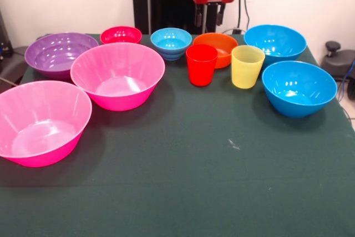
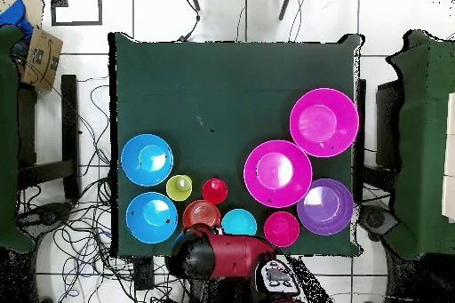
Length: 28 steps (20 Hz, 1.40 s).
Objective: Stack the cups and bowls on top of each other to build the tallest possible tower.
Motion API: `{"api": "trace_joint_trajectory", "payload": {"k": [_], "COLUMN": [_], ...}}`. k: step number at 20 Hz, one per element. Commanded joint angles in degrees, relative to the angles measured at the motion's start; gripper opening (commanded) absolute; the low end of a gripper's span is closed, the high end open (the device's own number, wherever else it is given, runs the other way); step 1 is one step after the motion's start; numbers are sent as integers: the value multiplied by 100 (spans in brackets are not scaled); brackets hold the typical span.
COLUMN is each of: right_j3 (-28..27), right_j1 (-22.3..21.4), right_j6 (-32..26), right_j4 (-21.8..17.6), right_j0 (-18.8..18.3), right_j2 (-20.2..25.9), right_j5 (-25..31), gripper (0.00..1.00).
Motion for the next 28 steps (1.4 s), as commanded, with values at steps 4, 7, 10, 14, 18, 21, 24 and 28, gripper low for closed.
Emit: {"api": "trace_joint_trajectory", "payload": {"k": [4,7,10,14,18,21,24,28], "right_j3": [-314,-305,-285,-272,-276,-248,-268,-250], "right_j1": [227,229,221,175,163,89,99,212], "right_j6": [669,668,668,654,685,764,779,871], "right_j4": [-146,-150,-147,-122,-92,-20,-18,-31], "right_j0": [-67,-75,-91,-105,-38,81,171,323], "right_j2": [387,392,409,445,442,401,362,283], "right_j5": [-127,-128,-114,-20,-12,16,-4,-238], "gripper": [100,100,100,100,100,100,100,100]}}
